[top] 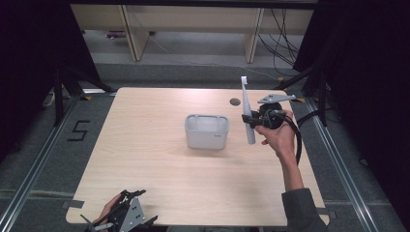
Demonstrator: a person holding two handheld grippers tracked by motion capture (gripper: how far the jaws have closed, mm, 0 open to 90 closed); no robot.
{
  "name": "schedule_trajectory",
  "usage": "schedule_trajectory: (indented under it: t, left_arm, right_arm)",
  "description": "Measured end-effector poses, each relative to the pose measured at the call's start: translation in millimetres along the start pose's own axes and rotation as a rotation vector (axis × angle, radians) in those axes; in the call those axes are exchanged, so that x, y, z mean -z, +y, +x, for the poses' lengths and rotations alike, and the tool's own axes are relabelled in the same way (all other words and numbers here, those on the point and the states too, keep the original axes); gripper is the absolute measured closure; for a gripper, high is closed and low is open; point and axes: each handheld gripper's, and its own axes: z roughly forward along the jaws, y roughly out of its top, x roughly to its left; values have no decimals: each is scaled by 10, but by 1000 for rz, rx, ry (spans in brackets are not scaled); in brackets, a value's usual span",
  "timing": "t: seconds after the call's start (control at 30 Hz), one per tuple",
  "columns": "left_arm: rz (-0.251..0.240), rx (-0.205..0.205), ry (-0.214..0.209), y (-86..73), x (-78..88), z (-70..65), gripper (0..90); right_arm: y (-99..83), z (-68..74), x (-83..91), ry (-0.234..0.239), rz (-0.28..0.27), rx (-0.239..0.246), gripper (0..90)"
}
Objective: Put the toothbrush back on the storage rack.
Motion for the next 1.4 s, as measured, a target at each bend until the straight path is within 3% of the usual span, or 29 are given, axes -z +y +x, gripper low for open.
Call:
schedule_trajectory:
  t: [0.03,0.07,0.1,0.17,0.23,0.3,0.43,0.53,0.6,0.8,0.9,0.97,1.0,1.07,1.27,1.4]
  left_arm:
    - [0,0,0,0,0,1,152]
    - [0,1,-1,0,0,2,152]
    - [-1,2,0,0,-1,2,152]
    - [-1,2,0,-1,-2,2,152]
    - [0,2,0,-1,-2,1,152]
    - [-9,11,6,0,-9,-7,152]
    - [-15,8,7,-3,-20,-9,152]
    - [-5,-1,1,0,-13,-8,152]
    - [-25,12,28,-3,-30,-20,152]
    - [-19,10,9,-2,-23,-11,152]
    - [-13,4,8,-1,-17,-15,152]
    - [-14,3,8,-1,-18,-13,152]
    - [-14,3,8,-1,-19,-12,152]
    - [-8,0,1,0,-16,-7,152]
    - [-24,10,10,-1,-16,-12,152]
    - [-18,9,7,0,-20,-5,152]
  right_arm:
    - [9,21,-3,6,7,-13,671]
    - [20,21,-18,14,4,7,671]
    - [33,49,-12,11,11,-14,672]
    - [57,52,-28,22,0,6,671]
    - [90,88,-23,33,2,-17,671]
    - [127,84,-34,55,-21,7,671]
    - [205,138,-14,54,-25,-18,671]
    - [266,158,-25,76,-36,-8,671]
    - [302,183,-37,77,-38,-2,672]
    - [418,275,-101,103,-54,20,671]
    - [481,316,-123,112,-53,8,671]
    - [513,342,-161,114,-54,12,672]
    - [529,338,-185,106,-60,38,672]
    - [548,380,-233,118,-59,18,671]
    - [645,415,-374,120,-54,43,671]
    - [695,446,-471,129,-45,29,671]
